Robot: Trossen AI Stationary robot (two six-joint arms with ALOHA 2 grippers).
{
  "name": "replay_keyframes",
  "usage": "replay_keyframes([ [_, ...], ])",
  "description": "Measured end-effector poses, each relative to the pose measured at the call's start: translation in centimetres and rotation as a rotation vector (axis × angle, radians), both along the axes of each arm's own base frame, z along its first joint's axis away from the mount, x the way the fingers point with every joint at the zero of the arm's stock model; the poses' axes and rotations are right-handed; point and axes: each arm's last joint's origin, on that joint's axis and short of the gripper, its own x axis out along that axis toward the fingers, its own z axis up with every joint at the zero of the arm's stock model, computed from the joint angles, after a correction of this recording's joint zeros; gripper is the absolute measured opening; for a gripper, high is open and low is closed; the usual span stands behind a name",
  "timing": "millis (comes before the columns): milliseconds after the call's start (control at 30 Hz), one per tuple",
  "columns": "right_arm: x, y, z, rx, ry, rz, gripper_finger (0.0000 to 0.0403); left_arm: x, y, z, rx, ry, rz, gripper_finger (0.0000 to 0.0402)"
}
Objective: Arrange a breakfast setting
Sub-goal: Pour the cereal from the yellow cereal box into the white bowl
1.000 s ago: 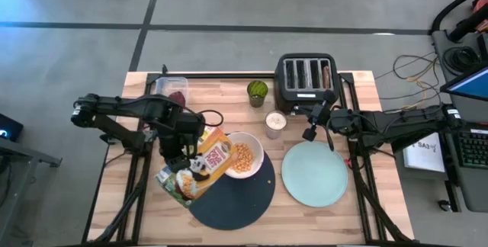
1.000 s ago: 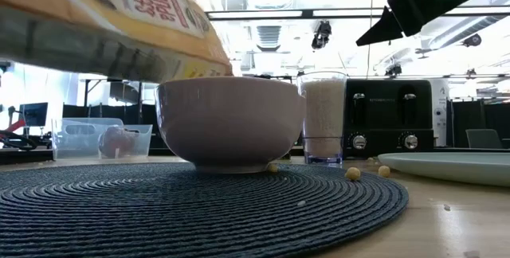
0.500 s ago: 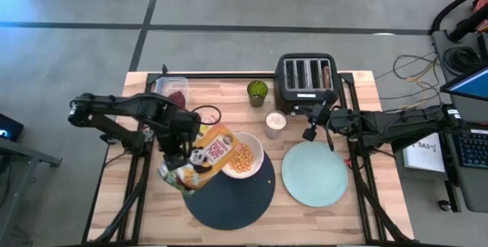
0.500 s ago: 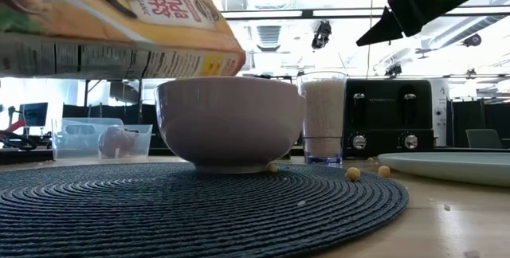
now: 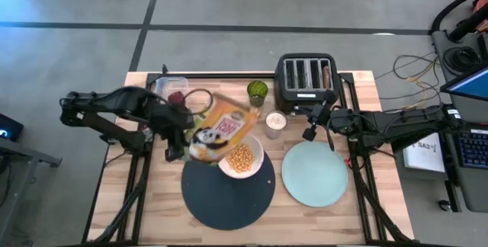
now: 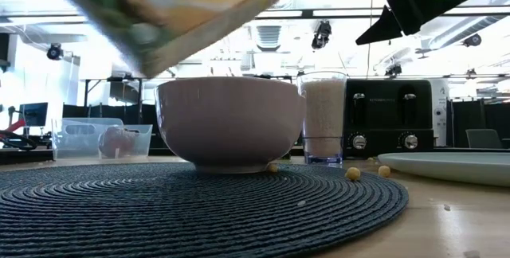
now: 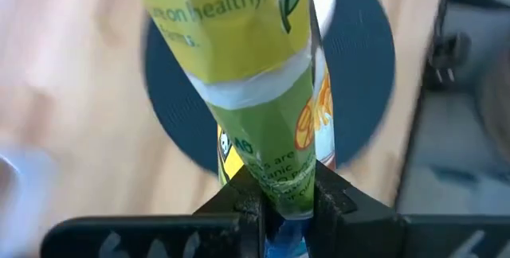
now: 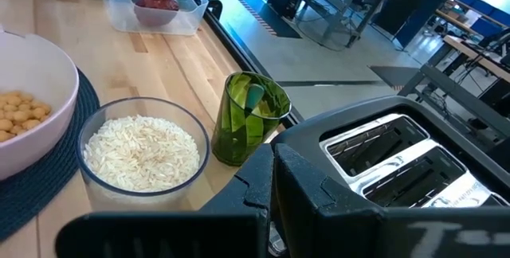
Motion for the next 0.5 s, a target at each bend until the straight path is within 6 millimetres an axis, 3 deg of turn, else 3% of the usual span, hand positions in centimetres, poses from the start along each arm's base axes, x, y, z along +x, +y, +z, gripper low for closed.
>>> replay_keyframes([
  [300,0.0,0.0,0.0,0.015,-0.011,-0.006,0.0009,0.2,1.1,1.2,0.375,-0.182,0.108,0.0028],
  [500,0.0,0.0,0.0,0.014,-0.01,-0.005,0.0009,1.5,1.5,-0.4,0.495,-0.176,0.143,0.0028],
])
